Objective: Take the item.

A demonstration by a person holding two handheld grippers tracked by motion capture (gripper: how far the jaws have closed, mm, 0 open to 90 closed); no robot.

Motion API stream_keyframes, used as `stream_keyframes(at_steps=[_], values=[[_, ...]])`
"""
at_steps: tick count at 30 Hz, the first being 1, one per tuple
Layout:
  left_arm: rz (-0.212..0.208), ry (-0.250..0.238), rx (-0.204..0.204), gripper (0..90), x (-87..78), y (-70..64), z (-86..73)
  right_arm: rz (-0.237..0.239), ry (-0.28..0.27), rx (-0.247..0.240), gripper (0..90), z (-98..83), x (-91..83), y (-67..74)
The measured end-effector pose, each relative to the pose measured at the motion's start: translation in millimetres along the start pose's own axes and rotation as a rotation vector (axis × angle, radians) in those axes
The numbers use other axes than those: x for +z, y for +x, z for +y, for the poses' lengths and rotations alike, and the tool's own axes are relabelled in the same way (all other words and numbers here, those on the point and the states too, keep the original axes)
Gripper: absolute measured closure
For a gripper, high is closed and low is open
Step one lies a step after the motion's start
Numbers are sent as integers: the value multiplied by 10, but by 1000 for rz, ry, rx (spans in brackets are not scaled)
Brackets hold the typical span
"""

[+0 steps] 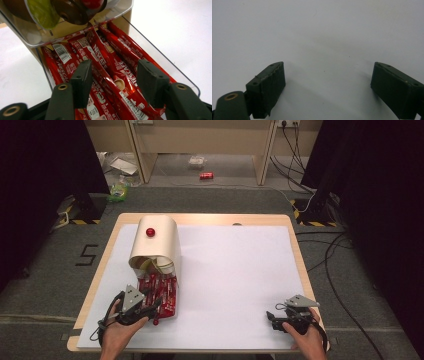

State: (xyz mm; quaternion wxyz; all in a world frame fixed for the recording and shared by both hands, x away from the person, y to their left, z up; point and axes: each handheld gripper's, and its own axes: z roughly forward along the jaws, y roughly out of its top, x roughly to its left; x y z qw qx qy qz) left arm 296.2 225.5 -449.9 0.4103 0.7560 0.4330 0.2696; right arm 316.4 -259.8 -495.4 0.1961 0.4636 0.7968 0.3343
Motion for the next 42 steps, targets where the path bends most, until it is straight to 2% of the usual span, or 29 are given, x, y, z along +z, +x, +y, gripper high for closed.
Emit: stream_keyframes(at_steps=[5, 14, 17, 24, 27, 32, 42], values=[[6, 2, -3, 500, 29, 3, -23, 0, -2, -3, 127, 0, 2, -1], [45, 5, -1, 652, 45, 1, -28, -1, -1, 1, 127, 0, 1, 3], [61, 36, 9, 681, 68, -14, -44, -1, -1, 1, 127, 0, 1, 3], [82, 55, 11, 713, 90, -20, -53, -1, -1, 1, 127, -1, 1, 3], [95, 68, 25, 734, 114, -37, -64, 0, -1, 0, 127, -1, 1, 3], [94, 64, 19, 803, 120, -33, -64, 0, -1, 1, 127, -1, 1, 3], [93, 61, 36, 835, 50, 5, -3, 0, -1, 0, 127, 0, 1, 1]])
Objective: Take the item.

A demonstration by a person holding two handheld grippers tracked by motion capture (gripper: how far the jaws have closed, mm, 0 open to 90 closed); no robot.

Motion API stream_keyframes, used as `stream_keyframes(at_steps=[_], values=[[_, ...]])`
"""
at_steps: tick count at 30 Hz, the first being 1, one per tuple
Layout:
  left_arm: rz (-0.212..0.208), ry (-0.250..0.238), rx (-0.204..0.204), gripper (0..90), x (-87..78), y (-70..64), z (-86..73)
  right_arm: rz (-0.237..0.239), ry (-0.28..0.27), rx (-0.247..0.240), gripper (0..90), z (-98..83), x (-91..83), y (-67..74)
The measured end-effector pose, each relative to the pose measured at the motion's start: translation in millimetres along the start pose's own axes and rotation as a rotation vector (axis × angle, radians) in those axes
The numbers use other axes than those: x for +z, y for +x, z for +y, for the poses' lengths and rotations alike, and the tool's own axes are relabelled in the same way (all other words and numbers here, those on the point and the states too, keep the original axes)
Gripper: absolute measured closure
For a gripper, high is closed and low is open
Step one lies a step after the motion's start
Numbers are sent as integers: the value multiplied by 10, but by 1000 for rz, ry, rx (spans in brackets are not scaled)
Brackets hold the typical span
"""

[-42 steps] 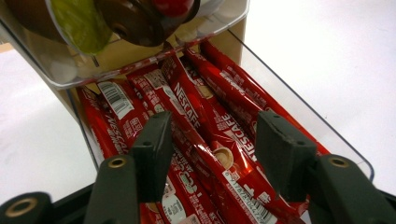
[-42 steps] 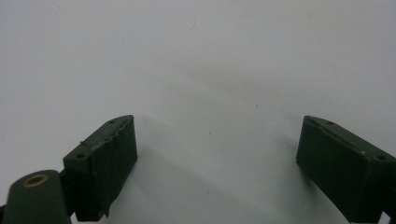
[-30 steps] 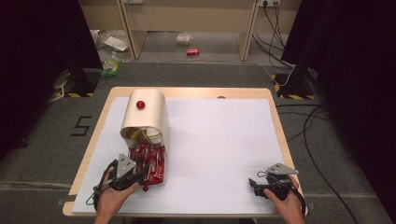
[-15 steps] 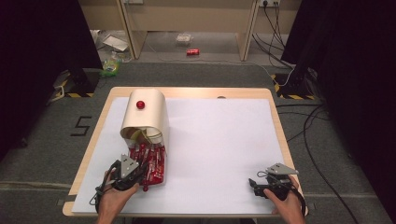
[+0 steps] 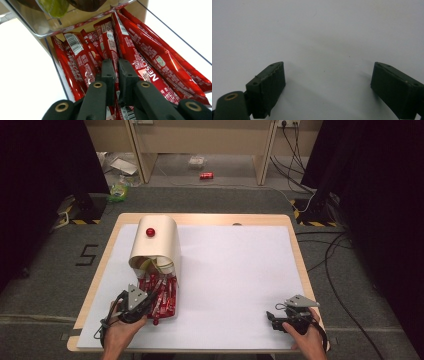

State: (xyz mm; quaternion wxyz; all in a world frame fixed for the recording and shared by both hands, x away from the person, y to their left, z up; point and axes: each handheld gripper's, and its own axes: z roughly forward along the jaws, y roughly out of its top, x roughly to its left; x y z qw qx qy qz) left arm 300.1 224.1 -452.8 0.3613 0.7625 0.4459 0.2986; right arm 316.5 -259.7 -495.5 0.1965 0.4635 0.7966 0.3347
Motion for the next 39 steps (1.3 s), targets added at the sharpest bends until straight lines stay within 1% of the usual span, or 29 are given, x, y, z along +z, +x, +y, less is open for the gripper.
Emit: stream_keyframes(at_steps=[2, 5, 12, 14, 17, 22, 26, 27, 31, 33, 38, 39], values=[[-1, 7, 9, 836, -44, 27, 9, 0, 0, 1, 127, 0, -1, 2], [-3, 1, 13, 836, -82, 38, 7, -1, -2, -4, 127, 0, 1, -5], [-17, 0, 15, 835, -155, 49, 4, 0, 0, 0, 127, 0, 0, 0], [-26, -1, 13, 835, -179, 60, -1, 0, 1, 1, 127, 0, -1, 2], [-52, -14, 8, 836, -233, 65, -12, 0, 0, 0, 127, 0, 0, 1], [-55, -8, 19, 836, -282, 56, -39, 0, 0, 0, 127, 0, 0, 0], [-56, -13, 16, 836, -322, 69, -56, 0, 0, 1, 127, 0, 0, 2], [-58, -24, 16, 835, -355, 75, -63, 0, 0, 0, 127, 0, 0, 0], [-55, -34, 14, 835, -412, 80, -77, 0, 0, 1, 126, 0, 0, 2], [-62, -34, 10, 835, -452, 85, -88, 1, 0, 1, 126, 0, 0, 0], [-58, -37, 7, 835, -480, 93, -105, 0, 0, 1, 127, 0, -1, 2], [-58, -41, 1, 835, -497, 96, -115, 0, 0, -1, 126, 0, 0, 0]])
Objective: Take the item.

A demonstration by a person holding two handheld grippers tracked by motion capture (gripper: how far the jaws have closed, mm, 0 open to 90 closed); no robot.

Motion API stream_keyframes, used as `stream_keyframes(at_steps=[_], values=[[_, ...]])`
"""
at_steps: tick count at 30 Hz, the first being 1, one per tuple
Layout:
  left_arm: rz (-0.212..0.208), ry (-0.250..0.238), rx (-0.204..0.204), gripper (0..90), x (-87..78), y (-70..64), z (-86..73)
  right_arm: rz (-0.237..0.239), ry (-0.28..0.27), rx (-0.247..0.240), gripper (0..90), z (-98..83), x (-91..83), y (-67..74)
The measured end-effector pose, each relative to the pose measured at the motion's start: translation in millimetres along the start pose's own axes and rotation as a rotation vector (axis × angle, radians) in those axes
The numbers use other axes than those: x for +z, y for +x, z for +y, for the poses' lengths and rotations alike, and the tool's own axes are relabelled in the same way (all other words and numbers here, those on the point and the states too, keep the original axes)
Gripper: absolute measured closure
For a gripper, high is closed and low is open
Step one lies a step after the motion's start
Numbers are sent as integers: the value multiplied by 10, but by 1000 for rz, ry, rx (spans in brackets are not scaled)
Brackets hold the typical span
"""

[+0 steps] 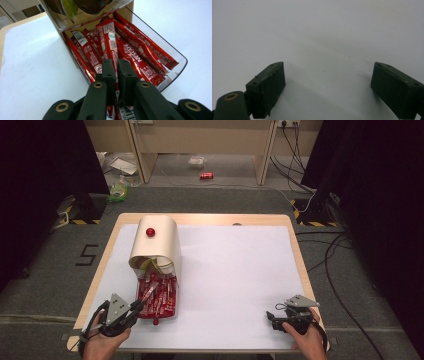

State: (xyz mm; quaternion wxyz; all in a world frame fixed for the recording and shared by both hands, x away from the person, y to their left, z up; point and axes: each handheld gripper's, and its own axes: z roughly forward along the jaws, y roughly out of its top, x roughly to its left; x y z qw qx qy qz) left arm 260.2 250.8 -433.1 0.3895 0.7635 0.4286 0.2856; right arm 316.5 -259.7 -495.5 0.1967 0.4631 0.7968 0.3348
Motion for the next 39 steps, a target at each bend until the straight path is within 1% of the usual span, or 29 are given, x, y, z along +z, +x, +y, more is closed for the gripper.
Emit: stream_keyframes(at_steps=[3, 4, 6, 13, 18, 22, 26, 33, 35, 39], values=[[1, -3, -2, 835, -18, 1, -4, 0, 0, 1, 126, 0, 0, 1], [-4, -3, 2, 835, -34, 2, -4, -1, 0, 0, 126, 0, 0, 0], [1, -8, 7, 835, -59, 5, -6, 0, 0, 1, 127, 0, 0, 1], [4, -18, -4, 835, -123, 23, -33, 0, 1, 2, 127, 0, -1, 2], [10, -31, -6, 835, -192, 32, -40, 0, 1, 2, 126, 0, -1, 2], [13, -34, -1, 835, -233, 38, -48, 0, 1, 2, 126, 0, 0, 1], [15, -36, -5, 835, -258, 54, -59, -1, 0, -1, 126, 0, 0, 0], [34, -41, -12, 835, -330, 103, -101, -1, 0, 0, 126, 0, 0, 0], [45, -44, -18, 835, -357, 133, -116, 0, 1, 2, 126, 0, 0, 2], [48, -48, -23, 835, -389, 154, -122, 0, 1, 2, 126, 0, 0, 1]])
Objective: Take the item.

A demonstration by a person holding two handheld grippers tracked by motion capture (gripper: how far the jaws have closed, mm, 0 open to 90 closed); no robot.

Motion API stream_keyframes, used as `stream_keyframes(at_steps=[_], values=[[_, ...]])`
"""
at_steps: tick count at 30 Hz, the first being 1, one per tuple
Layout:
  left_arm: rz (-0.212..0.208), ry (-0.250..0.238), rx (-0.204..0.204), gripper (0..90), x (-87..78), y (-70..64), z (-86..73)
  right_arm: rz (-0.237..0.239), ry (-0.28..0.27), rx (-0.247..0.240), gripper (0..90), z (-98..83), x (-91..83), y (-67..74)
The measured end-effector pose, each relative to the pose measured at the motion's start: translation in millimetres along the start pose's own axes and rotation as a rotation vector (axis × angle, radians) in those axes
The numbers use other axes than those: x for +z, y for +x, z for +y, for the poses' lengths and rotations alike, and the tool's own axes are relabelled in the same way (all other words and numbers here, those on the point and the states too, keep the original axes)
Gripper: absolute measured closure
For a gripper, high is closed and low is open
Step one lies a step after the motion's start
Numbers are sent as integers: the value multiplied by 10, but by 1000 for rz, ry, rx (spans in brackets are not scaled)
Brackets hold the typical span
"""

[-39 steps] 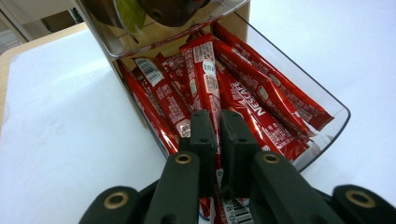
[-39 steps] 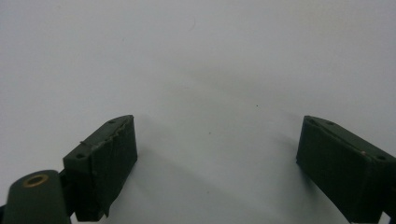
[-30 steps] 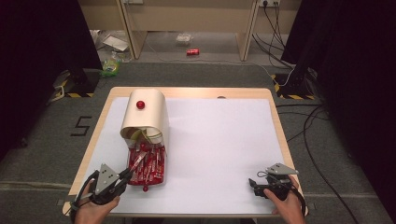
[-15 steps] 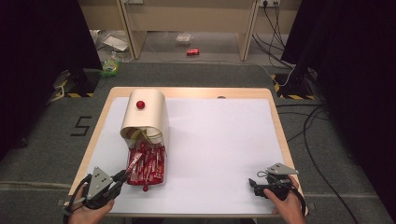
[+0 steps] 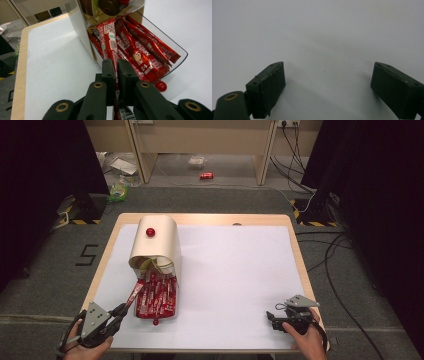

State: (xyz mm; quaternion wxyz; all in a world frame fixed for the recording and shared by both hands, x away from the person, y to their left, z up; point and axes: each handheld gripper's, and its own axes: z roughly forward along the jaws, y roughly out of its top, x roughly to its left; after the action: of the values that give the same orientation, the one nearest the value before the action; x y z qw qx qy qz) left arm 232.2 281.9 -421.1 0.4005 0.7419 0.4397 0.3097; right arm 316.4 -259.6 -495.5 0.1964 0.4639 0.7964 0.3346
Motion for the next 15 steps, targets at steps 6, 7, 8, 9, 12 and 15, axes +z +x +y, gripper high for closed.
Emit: stream_keyframes(at_steps=[6, 7, 8, 9, 12, 15], values=[[16, -1, -9, 835, -39, 54, -22, 0, 0, -2, 126, 0, 0, -1], [24, 0, -14, 835, -48, 81, -32, 0, 0, 0, 126, 0, 0, 1], [24, 0, -14, 835, -48, 81, -32, 0, 0, 0, 126, 0, 0, 1], [30, -2, -19, 835, -60, 100, -38, 0, 0, 0, 126, 0, 0, 1], [37, -7, -25, 835, -76, 124, -41, 0, 0, -2, 126, 0, 0, -2], [46, -11, -34, 835, -97, 159, -50, 0, 0, 0, 126, 0, 0, 1]])
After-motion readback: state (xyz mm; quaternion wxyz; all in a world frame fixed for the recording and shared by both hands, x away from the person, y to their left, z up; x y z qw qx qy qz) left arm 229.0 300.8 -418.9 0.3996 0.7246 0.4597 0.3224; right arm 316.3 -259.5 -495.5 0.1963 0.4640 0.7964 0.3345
